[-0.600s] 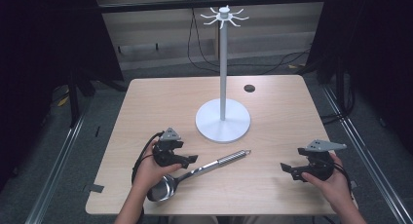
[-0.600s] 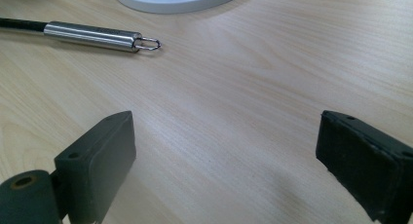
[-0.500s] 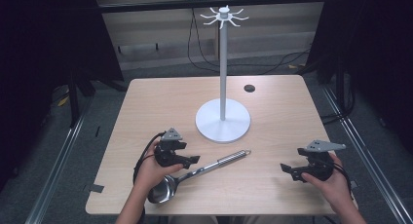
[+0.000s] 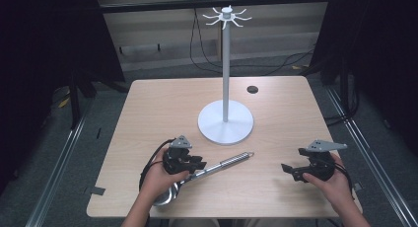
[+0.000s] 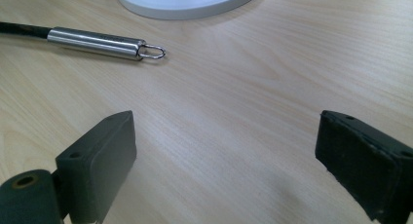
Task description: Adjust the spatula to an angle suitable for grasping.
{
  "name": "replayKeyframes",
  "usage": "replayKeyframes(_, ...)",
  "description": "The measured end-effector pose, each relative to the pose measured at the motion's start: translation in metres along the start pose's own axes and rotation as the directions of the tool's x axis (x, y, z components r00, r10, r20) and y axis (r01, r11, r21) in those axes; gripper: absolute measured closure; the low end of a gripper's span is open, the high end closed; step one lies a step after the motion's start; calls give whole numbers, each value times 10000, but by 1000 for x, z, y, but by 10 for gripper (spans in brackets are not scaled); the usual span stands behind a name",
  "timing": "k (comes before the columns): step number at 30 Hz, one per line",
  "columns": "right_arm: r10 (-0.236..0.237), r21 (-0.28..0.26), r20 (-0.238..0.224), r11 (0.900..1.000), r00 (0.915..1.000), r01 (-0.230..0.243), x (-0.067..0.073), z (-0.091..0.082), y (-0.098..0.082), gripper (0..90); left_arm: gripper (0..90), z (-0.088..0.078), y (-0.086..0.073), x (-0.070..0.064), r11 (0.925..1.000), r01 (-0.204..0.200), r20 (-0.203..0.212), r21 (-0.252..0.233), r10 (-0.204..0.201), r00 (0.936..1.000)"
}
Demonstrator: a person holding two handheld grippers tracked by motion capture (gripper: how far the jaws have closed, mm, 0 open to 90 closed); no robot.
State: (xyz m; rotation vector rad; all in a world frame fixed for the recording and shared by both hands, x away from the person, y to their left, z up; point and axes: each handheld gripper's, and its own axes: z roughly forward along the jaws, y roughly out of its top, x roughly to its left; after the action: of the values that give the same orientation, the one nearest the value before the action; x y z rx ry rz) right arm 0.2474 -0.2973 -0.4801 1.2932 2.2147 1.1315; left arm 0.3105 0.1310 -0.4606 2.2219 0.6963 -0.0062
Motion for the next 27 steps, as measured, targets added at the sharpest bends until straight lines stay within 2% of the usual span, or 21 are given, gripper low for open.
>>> replayKeyframes(1,-19,-31,-25,10000,10000,19,0,1,1,73,746,0,-1,-1,9999,-48,-148,98,49,9999)
replayKeyframes(3,-45,-44,-56,10000,10000,45,0,3,2,73,819,0,-2,-1,9999,6,2,105,-6,10000)
replayKeyframes(5,-32,-46,-72,10000,10000,31,1,3,3,73,845,0,-3,-1,9994,47,102,330,-51,9999)
replayKeyframes(6,-95,-67,-104,9999,9999,94,1,5,4,73,900,0,-4,-2,9994,122,195,315,-129,9997)
replayKeyframes(8,-121,-71,-145,9999,9998,120,2,6,6,73,900,1,-6,-3,9992,164,396,359,-178,9991)
replayKeyframes(9,-107,-55,-124,9999,9999,106,2,7,6,73,900,3,-6,-4,9982,25,463,592,-52,9989)
replayKeyframes(13,-154,-55,-127,9999,9998,153,3,9,7,73,900,10,-7,-9,9949,-295,496,968,247,9985)
replayKeyframes(19,-152,-89,-140,9998,9998,151,3,9,8,73,900,16,-9,-11,9910,-348,617,1291,270,9977)
replayKeyframes(21,-87,-122,-161,9999,9998,85,2,9,7,73,900,19,-9,-11,9873,-415,536,1536,336,9980)
replayKeyframes(27,-65,-135,-113,9999,9999,63,1,7,6,73,900,28,-9,-12,9846,-416,570,1699,323,9978)
